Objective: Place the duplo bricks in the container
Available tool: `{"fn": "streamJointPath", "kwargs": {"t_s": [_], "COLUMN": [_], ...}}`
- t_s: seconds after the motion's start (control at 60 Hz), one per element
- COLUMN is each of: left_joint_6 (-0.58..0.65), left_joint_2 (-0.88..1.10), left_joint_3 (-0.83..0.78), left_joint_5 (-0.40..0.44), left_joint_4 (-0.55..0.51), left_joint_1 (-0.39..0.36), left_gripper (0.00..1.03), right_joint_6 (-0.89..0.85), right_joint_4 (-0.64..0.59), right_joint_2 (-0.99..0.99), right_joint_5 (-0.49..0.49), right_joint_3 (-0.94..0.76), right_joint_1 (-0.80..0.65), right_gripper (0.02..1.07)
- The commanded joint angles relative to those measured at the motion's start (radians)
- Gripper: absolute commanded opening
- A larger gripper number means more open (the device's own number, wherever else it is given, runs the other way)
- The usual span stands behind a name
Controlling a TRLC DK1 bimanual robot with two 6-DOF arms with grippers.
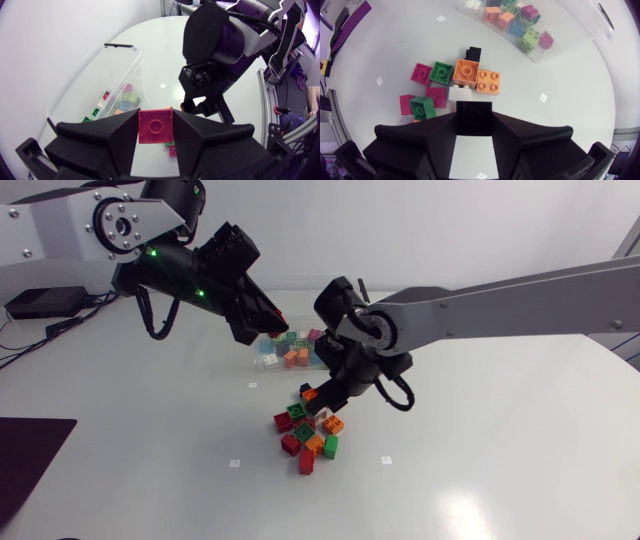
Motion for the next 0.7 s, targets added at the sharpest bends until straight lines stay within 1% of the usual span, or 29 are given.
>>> {"fn": "streamJointPath", "kwargs": {"t_s": [0.0, 0.167, 0.317, 0.5, 0.683], "left_joint_6": [-0.004, -0.025, -0.053, -0.097, -0.128], "left_joint_2": [-0.017, 0.028, 0.106, 0.238, 0.372], "left_joint_3": [0.051, 0.122, 0.195, 0.290, 0.418], "left_joint_5": [0.011, 0.011, 0.008, -0.017, -0.040], "left_joint_4": [-0.010, -0.009, 0.000, 0.034, 0.042], "left_joint_1": [0.012, 0.026, 0.037, 0.070, 0.089], "left_gripper": [0.28, 0.28, 0.28, 0.28, 0.30], "right_joint_6": [-0.009, -0.060, -0.081, -0.096, -0.099], "right_joint_4": [-0.020, -0.028, -0.032, -0.022, -0.017], "right_joint_2": [-0.058, -0.117, -0.124, -0.093, -0.035], "right_joint_5": [0.005, -0.035, -0.072, -0.096, -0.110], "right_joint_3": [-0.018, 0.048, 0.120, 0.208, 0.312], "right_joint_1": [-0.029, -0.093, -0.124, -0.133, -0.133], "right_gripper": [0.39, 0.39, 0.39, 0.39, 0.39]}}
